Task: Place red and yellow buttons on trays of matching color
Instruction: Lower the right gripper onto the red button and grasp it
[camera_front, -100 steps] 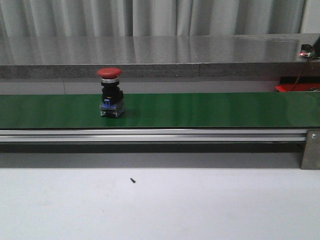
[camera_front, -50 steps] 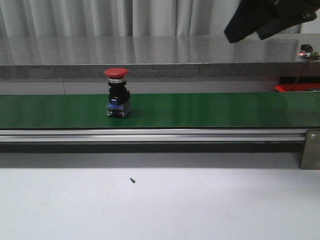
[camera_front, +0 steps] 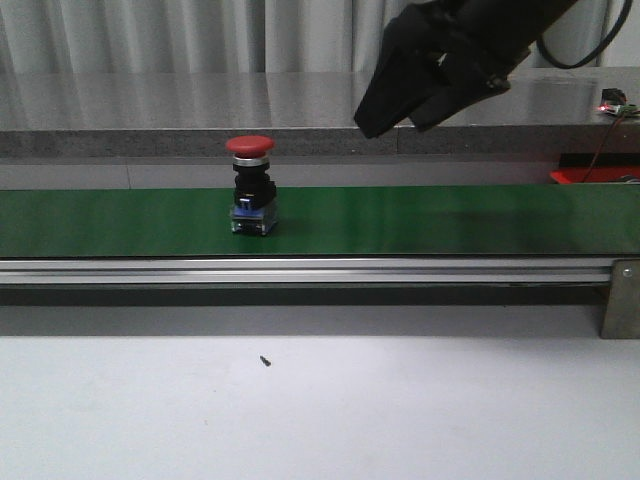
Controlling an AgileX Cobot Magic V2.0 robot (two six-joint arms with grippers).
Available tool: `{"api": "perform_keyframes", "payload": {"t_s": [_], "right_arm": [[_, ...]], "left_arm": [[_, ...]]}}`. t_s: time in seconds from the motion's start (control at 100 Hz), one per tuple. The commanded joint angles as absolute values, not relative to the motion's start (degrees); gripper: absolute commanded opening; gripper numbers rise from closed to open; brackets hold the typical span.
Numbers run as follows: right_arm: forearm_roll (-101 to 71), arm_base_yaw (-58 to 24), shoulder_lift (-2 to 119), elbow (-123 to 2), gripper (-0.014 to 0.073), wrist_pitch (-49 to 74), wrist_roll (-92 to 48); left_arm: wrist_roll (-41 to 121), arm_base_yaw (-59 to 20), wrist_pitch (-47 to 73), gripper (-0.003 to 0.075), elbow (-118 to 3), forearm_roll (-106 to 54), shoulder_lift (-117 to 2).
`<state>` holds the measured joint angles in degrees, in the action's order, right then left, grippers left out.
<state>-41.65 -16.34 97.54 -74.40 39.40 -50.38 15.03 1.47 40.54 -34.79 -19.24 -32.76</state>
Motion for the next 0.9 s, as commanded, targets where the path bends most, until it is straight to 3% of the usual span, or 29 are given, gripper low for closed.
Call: {"api": "perform_keyframes", "payload": {"t_s": [0.0, 0.4, 0.89], "right_arm": [[-43.08, -17.4, 96.86, -78.01, 0.0581, 39.76, -51.38], [-43.3, -23.55, 104.17, -83.07, 0.0581, 39.22, -61.04], [-49.34, -23.58, 108.6, -83.35, 0.0581, 36.36, -66.47]], "left_arm": [[15.08, 0.98, 36.61, -0.002, -36.29, -20.25, -32.87], [15.08, 0.98, 36.61, -0.002, -36.29, -20.25, -32.87], [15.08, 0.98, 36.61, -0.002, -36.29, -20.25, -32.87]]}}
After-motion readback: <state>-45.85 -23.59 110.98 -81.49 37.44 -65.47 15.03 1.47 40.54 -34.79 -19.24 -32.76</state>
